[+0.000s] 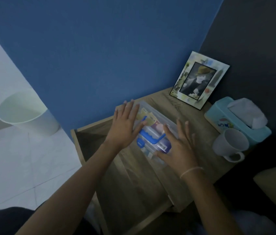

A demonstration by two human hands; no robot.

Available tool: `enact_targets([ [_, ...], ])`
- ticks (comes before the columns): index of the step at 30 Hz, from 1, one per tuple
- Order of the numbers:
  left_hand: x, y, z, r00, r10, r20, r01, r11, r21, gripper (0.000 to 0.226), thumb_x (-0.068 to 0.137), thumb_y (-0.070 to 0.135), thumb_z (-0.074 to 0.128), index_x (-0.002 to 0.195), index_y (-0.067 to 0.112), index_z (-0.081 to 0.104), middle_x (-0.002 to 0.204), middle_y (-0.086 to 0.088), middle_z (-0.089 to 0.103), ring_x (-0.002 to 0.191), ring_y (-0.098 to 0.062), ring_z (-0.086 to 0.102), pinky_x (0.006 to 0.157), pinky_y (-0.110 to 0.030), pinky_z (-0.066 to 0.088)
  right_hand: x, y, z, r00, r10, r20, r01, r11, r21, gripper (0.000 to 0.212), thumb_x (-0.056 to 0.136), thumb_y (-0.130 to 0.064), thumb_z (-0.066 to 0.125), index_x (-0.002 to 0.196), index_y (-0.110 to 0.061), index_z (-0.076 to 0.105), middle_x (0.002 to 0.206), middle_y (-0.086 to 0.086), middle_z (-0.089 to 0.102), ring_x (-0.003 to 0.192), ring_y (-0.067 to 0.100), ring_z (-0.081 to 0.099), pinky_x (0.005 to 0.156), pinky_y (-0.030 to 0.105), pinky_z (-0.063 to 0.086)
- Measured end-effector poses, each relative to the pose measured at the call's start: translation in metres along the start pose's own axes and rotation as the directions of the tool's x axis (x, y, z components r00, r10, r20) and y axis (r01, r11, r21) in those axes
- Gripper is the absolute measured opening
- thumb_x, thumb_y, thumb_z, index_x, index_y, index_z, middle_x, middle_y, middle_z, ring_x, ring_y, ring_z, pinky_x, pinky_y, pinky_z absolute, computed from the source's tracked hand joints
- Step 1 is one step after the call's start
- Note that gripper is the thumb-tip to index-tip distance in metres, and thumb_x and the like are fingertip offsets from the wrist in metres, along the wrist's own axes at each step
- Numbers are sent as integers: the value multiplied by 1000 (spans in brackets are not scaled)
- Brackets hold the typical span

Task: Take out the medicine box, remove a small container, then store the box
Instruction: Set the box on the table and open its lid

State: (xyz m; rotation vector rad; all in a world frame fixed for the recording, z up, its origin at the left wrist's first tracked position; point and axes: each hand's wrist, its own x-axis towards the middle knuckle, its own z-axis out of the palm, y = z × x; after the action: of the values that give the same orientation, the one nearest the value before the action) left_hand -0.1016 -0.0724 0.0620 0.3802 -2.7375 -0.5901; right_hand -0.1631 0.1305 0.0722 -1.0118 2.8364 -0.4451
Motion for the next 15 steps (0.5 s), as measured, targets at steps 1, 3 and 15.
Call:
enact_targets([
  [1, -7, 0, 2, 996, 94, 6, -95, 993, 70, 65, 96, 51, 32, 148, 14, 24, 158, -10, 21, 147, -30, 13, 120, -51, 12, -10, -3, 8, 997, 23, -68, -18, 997, 78, 88, 79, -51, 65, 146, -38, 10, 161, 2, -6, 143, 22, -19, 117, 58, 10],
  [3, -19, -3, 6, 974, 217, 56, -224, 962, 159, 63, 96, 51, 26, 148, 16, 25, 158, -8, 23, 147, -26, 14, 121, -49, 10, -25, -9, 22, 984, 75, -162, -38, 975, 221, 74, 87, -44, 58, 146, -33, 15, 161, 3, 3, 146, 20, -9, 113, 55, 30],
  [15, 9, -10, 19, 992, 124, 38, -129, 961, 243, 63, 96, 49, 31, 147, 12, 27, 155, -10, 30, 144, -27, 27, 119, -44, 7, 36, 25, 31, 970, -97, -222, 148, 963, 224, 74, 87, -41, 61, 147, -15, 27, 158, 9, 23, 147, 20, 3, 116, 39, 17],
])
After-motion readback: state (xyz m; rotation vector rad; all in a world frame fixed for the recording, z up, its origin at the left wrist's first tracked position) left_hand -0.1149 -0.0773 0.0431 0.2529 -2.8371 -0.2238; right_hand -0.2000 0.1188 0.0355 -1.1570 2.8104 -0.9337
